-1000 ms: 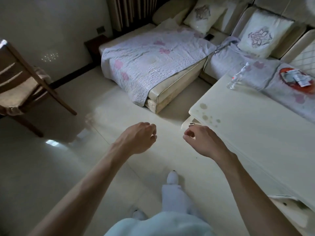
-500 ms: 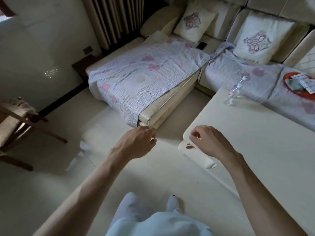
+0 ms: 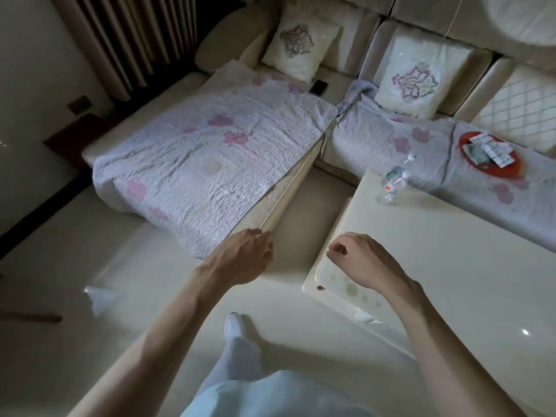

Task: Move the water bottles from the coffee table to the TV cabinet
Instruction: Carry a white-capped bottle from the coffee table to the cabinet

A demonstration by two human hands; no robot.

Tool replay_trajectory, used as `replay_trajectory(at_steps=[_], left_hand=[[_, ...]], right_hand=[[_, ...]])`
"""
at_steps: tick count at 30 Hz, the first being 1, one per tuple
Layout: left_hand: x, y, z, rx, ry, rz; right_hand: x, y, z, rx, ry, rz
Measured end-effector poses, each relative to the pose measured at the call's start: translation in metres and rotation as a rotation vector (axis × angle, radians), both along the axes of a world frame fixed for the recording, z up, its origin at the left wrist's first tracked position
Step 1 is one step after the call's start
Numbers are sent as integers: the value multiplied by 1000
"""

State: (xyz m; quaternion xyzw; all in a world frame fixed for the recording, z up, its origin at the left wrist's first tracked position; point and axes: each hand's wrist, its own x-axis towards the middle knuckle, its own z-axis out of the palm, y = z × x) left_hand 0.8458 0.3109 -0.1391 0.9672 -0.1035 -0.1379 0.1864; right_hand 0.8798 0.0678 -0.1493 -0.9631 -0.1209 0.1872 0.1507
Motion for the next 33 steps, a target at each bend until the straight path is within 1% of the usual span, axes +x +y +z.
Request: replay_trajectory(at_steps=[5, 8, 17, 24, 29, 33], left_hand=[[69, 30, 6, -16, -16, -131], [100, 34, 4, -42, -25, -198], [184, 9, -3, 5, 19, -357], [262, -42, 1, 86, 133, -396], [315, -102, -6, 84, 125, -451], [345, -149, -10, 89, 130, -556]], right_hand=[[41, 38, 14, -14, -21, -67], [56, 44, 14, -22, 5, -116], [115, 11, -2, -24, 45, -212], [184, -39, -17, 54, 72, -283], [216, -78, -27, 106, 69, -374], [227, -107, -38, 123, 91, -447]])
